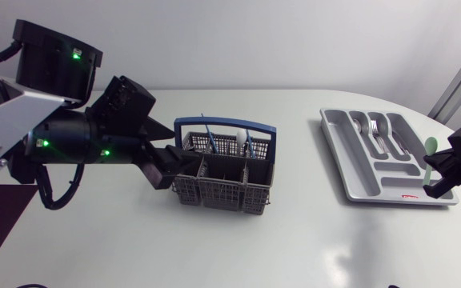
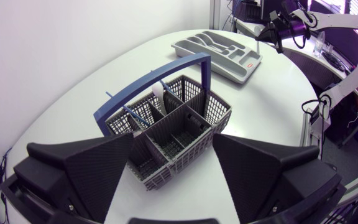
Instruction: Unload the cutlery basket into the drawer organizer.
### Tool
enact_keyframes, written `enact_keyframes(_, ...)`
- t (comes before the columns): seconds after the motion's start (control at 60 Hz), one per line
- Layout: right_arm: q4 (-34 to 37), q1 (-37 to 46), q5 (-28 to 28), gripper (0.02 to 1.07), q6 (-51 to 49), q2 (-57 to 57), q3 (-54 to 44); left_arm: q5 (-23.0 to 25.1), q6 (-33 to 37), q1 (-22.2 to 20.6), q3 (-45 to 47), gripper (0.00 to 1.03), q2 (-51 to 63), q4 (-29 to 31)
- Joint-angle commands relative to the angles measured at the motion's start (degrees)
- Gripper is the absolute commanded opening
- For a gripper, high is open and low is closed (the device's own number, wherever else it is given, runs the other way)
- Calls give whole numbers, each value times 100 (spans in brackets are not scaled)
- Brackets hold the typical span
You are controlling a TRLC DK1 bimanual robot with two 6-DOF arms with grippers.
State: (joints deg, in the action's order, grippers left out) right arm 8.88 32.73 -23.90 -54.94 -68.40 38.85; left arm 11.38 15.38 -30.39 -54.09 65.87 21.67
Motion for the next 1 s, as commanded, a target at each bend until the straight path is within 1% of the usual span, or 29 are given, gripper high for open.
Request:
enact_keyframes(0.0, -440, 260, 43, 8, -439, -534, -194, -127, 159, -11, 135, 89, -30, 109)
enact_keyframes(0.15, -1302, 480, 228, 8, -641, -1430, -106, -382, 176, -72, 188, 89, -48, 180)
enact_keyframes(0.167, -1302, 480, 228, 8, -641, -1430, -106, -382, 176, -72, 188, 89, -48, 180)
enact_keyframes(0.183, -1574, 471, 333, 8, -720, -1650, -115, -470, 194, -81, 205, 89, -56, 197)
enact_keyframes(0.217, -1732, 471, 386, 8, -746, -1817, -115, -514, 203, -81, 223, 89, -74, 206)
enact_keyframes(0.35, -2084, 436, 755, 8, -949, -2248, -176, -540, 229, 7, 293, 89, -171, 267)
enact_keyframes(0.4, -2462, 392, 913, 10, -993, -2309, -308, -540, 264, 60, 320, 89, -197, 276)
enact_keyframes(0.45, -2690, 330, 1072, 11, -1010, -2371, -387, -540, 282, 104, 346, 89, -206, 285)
enact_keyframes(0.5, -2699, 313, 1151, 21, -1010, -2485, -352, -540, 299, 121, 372, 89, -206, 294)
enact_keyframes(0.567, -2638, 313, 1239, 43, -984, -2547, -343, -549, 308, 121, 416, 89, -215, 311)
enact_keyframes(0.583, -2638, 304, 1274, 47, -993, -2555, -361, -549, 308, 121, 425, 89, -223, 311)
enact_keyframes(0.6, -2638, 278, 1318, 57, -1010, -2564, -396, -558, 317, 130, 443, 89, -232, 311)
enact_keyframes(0.617, -2638, 269, 1344, 62, -1028, -2564, -413, -558, 317, 139, 451, 89, -232, 311)
enact_keyframes(0.65, -2638, 260, 1423, 77, -1063, -2564, -457, -566, 326, 156, 478, 89, -250, 311)
enact_keyframes(0.667, -2620, 260, 1476, 87, -1063, -2547, -484, -566, 326, 165, 504, 89, -267, 311)
enact_keyframes(0.683, -2602, 260, 1502, 90, -1063, -2538, -492, -575, 334, 174, 522, 89, -267, 311)
enact_keyframes(0.717, -2550, 260, 1520, 92, -1063, -2503, -484, -575, 352, 200, 548, 89, -285, 311)
enact_keyframes(0.817, -2356, 278, 1511, 92, -1063, -2230, -510, -584, 405, 279, 627, 89, -320, 347)
enact_keyframes(0.9, -1952, 304, 1467, 95, -1028, -1720, -510, -584, 475, 376, 706, 89, -399, 417)
enact_keyframes(0.983, -1381, 243, 1327, 95, -826, -1123, -484, -584, 537, 490, 838, 89, -478, 426)
